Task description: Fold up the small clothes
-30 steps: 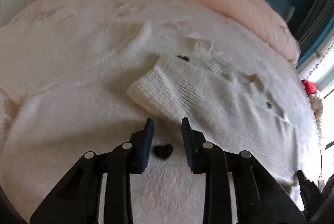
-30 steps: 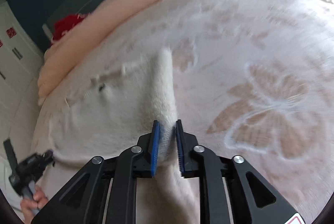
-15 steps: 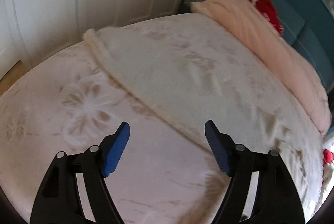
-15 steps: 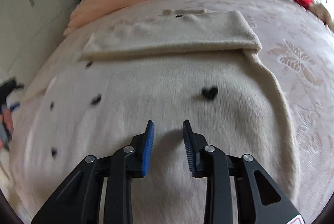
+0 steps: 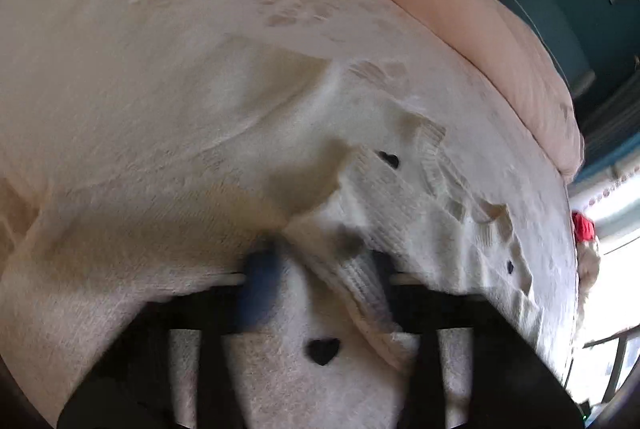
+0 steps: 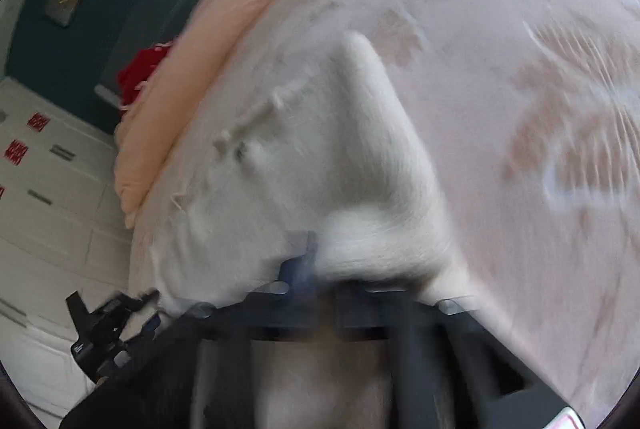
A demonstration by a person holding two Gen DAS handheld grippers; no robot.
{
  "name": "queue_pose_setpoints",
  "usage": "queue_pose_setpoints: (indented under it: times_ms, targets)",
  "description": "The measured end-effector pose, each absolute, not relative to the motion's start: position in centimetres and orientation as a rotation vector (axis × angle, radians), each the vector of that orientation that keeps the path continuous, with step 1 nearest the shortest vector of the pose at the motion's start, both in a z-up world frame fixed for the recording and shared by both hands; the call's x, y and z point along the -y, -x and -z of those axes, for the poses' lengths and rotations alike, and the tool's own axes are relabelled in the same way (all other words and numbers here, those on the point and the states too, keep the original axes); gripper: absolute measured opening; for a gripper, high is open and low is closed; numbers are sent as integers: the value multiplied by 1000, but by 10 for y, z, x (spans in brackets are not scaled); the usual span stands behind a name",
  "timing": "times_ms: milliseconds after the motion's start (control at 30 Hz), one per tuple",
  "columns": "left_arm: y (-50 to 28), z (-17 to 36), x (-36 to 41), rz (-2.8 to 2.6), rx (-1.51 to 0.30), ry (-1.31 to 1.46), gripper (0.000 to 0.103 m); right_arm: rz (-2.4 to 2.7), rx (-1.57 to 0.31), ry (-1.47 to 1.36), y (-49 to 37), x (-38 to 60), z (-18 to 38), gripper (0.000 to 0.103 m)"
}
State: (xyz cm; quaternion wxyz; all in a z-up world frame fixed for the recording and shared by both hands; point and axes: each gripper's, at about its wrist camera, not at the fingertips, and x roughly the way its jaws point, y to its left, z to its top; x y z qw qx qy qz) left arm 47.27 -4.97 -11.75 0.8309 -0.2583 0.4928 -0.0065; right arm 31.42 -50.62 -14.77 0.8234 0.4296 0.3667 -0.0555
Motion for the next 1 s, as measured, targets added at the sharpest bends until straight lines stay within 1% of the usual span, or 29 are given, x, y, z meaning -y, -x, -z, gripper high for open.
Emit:
queue_pose_setpoints:
  times_ms: [67,100,133,167,200,233,267,333,367,400,433,500,533,567,600,667,700,733,767,833,867,900,933,967,1000]
  targets:
    - [-463,114,36,5,-984,595,14,95,-674,-894,-310,513,129,7]
    - [-462,118,32,-3,-976,592,9,112,-664,-873,-308,515,128,6]
    - [-458,130,27,-30,-997,559,3,146,-681,-842,-308,518,135,6]
    - [-460,142,24,-48,-1015,531,0,214,-757,-801,-310,522,154,6]
    - [-457,152,21,-21,-1005,528,0,224,-795,-802,-310,524,168,3]
    - [-452,150,19,10,-975,518,0,194,-765,-840,-304,527,172,4]
    - [-448,145,17,29,-970,508,0,187,-764,-852,-299,527,165,8]
    - [-436,134,4,83,-958,552,2,193,-789,-829,-293,520,151,23]
    - [-429,126,-9,102,-932,578,5,183,-792,-800,-285,510,141,25]
    - [-419,116,-30,86,-885,593,19,173,-795,-765,-277,501,134,30]
    - [-407,107,-58,47,-847,606,45,162,-806,-713,-266,486,128,37]
    - [-398,96,-101,-82,-800,622,72,118,-842,-613,-238,451,124,44]
    - [-392,91,-141,-192,-773,621,76,102,-859,-572,-230,436,126,44]
    - [-391,91,-162,-248,-772,614,77,92,-880,-496,-215,413,128,45]
    - [-391,93,-200,-355,-783,605,80,77,-891,-426,-202,391,130,47]
    - [-392,100,-255,-492,-790,620,80,56,-878,-323,-177,355,133,56]
    - [-394,104,-283,-572,-799,635,79,54,-863,-280,-170,344,135,65]
    - [-395,108,-303,-605,-796,663,79,56,-855,-235,-164,331,138,70]
    - [-398,111,-318,-618,-789,695,77,69,-852,-167,-161,318,141,71]
    - [-407,114,-338,-638,-764,707,69,81,-859,-123,-165,314,144,76]
    - [-418,116,-336,-646,-774,674,54,67,-868,-149,-167,319,147,77]
    - [-427,117,-333,-636,-796,644,30,53,-865,-179,-167,323,148,78]
    - [-438,117,-329,-609,-822,620,11,40,-857,-208,-165,329,149,79]
    - [-441,113,-327,-584,-827,611,11,28,-854,-224,-166,333,150,80]
    - [-445,98,-314,-545,-791,602,10,28,-857,-217,-169,334,151,82]
